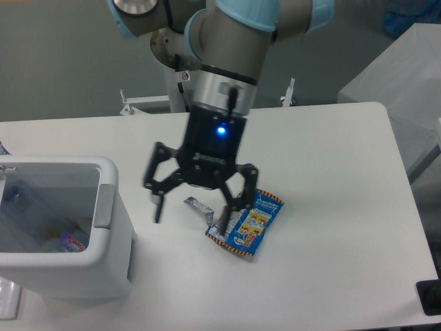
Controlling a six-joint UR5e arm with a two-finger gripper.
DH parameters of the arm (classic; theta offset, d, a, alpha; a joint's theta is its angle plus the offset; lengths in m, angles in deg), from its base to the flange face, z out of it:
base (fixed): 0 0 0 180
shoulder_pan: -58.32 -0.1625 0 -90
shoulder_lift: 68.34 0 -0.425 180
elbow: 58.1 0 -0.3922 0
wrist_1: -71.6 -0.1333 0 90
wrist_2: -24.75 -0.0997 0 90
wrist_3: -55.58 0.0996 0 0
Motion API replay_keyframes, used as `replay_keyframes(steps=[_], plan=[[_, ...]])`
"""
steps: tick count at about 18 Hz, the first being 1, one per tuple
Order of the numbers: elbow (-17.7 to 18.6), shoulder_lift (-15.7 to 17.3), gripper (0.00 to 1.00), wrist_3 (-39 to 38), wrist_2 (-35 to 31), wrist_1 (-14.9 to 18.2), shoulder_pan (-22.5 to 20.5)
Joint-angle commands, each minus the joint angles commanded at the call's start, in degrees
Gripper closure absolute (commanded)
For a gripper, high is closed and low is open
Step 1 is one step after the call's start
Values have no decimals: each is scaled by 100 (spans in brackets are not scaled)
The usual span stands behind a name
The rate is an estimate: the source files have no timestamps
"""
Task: Place the trash in the trash can
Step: 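Move the open gripper over the blue snack wrapper, then lower the gripper and pinch the wrapper's edge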
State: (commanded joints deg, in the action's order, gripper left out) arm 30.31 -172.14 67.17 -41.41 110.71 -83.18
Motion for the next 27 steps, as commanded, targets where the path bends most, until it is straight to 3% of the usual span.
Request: replay_keyframes(steps=[4, 7, 11, 14, 18, 21, 27], plan=[[377, -9, 0, 300, -380, 0, 9], [974, 87, 0, 1062, -915, 0, 18], [1739, 246, 0, 2073, -1118, 9, 18], [2127, 229, 0, 2707, -1565, 35, 35], [2347, -17, 0, 2884, -1831, 53, 79], [2348, -333, 0, 2823, -1822, 53, 237], [2330, -597, 0, 2419, -1804, 35, 466]])
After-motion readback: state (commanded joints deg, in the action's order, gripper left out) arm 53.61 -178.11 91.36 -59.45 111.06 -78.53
